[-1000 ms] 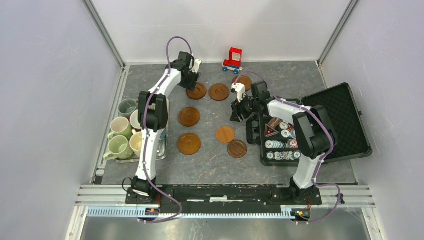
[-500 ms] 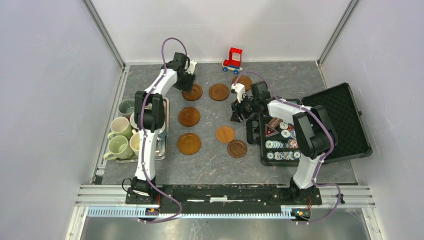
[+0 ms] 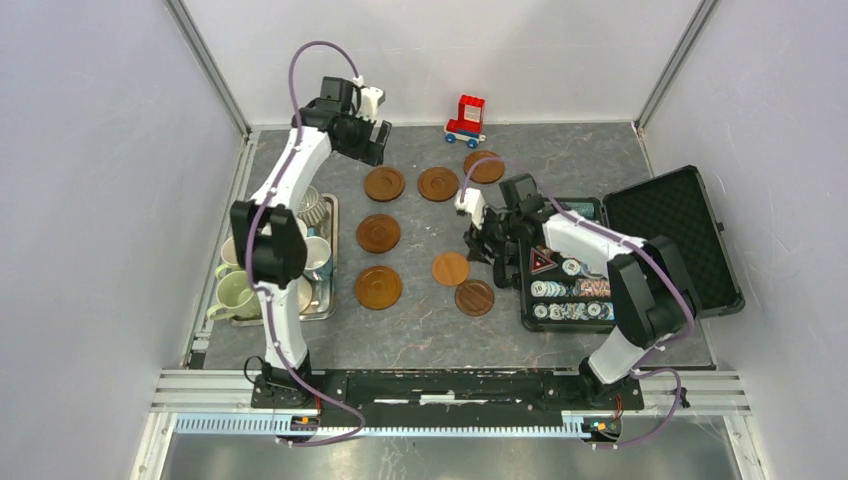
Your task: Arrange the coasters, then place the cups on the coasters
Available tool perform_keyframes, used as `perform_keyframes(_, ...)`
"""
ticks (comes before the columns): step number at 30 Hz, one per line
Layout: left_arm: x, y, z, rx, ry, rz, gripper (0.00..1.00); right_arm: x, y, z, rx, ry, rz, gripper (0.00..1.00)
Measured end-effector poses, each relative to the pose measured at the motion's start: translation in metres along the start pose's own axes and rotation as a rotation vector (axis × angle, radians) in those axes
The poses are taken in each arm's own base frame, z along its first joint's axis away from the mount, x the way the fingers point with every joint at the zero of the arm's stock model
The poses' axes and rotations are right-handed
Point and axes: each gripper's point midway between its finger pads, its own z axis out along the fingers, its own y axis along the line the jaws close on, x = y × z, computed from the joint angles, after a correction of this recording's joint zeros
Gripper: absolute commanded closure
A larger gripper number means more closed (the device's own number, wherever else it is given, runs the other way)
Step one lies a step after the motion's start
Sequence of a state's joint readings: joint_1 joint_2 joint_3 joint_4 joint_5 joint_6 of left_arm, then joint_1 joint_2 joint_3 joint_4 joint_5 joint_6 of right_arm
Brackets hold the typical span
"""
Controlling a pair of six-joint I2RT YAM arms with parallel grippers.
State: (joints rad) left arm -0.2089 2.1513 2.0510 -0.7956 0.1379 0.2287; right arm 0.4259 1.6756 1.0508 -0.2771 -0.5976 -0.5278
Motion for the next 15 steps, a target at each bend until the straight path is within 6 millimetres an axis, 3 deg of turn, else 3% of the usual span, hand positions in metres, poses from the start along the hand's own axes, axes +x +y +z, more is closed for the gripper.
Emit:
perform_keyframes(3, -0.009, -0.011, -0.047, 0.02, -0.065, 0.01, 0.07, 0.013, 0.029, 0.001, -0.047, 0.04, -0.074, 0.37)
perform_keyframes(7, 0.003, -0.023, -0.083, 0.039, -0.091, 0.015, 0.07, 0.037, 0.061, 0.001, -0.098, 0.103, -0.155, 0.38)
perform_keyframes(15, 0.046, -0.033, -0.097, 0.04, -0.031, 0.006, 0.07, 0.073, 0.087, 0.002, -0.12, 0.204, -0.231, 0.39)
